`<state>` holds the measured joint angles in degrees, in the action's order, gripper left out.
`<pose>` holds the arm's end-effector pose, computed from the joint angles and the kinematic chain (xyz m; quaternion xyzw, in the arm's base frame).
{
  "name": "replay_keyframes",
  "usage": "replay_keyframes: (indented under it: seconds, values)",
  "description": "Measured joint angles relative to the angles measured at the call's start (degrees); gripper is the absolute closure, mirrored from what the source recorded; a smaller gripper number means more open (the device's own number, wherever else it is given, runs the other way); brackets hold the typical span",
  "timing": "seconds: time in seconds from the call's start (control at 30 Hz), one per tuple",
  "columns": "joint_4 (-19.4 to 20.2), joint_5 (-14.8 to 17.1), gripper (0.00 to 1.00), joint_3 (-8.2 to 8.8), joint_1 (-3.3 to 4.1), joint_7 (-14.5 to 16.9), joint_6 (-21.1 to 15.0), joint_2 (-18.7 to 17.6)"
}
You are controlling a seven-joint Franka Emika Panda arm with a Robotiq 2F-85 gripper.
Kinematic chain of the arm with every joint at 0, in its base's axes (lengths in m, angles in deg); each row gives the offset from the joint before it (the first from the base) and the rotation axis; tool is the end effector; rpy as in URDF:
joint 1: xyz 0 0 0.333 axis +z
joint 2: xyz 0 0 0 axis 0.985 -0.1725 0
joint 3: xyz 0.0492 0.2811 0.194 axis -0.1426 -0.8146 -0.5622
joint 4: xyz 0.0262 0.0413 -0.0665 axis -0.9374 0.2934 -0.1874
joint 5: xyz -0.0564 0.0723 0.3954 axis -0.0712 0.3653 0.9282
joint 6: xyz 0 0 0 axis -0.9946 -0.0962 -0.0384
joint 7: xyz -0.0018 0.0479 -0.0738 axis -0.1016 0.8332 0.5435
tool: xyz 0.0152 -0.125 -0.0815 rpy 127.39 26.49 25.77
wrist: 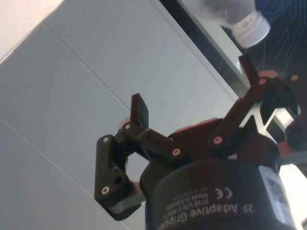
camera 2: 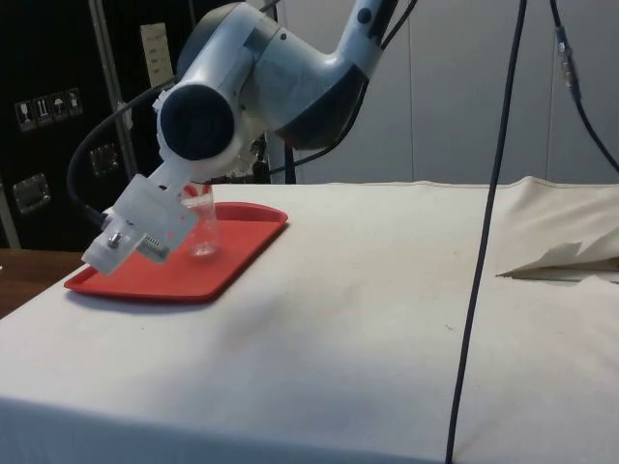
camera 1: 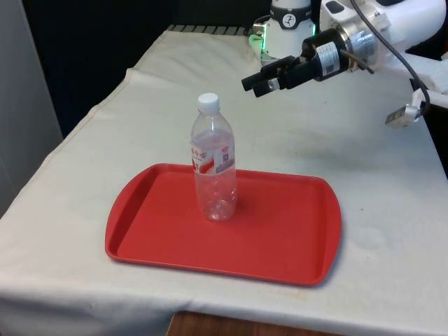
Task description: Place the bottle upright on the tray.
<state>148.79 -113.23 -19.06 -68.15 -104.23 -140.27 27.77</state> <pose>0.6334 0.0726 0.2409 0.5883 -0.5320 0.5655 0.2260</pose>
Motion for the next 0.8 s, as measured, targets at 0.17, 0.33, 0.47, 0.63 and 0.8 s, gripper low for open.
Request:
replay_keyframes:
  seconds: [0.17, 0.33, 0.47, 0.63, 0.8]
  values:
    - [1.89, 0.0, 0.0, -0.06, -0.06, -2.46, -0.06, 1.49]
    - [2.92, 0.0, 0.0, -0.23, -0.11, -4.76, -0.52, 2.12]
    - [3.44, 0.06, 0.0, -0.23, -0.29, -6.13, -1.15, 2.41]
    - [3.5, 1.38, 0.0, -0.23, -0.74, -5.79, -2.46, 2.92]
    - [3.38, 3.04, 0.0, -0.17, -1.26, -5.73, -3.84, 3.44]
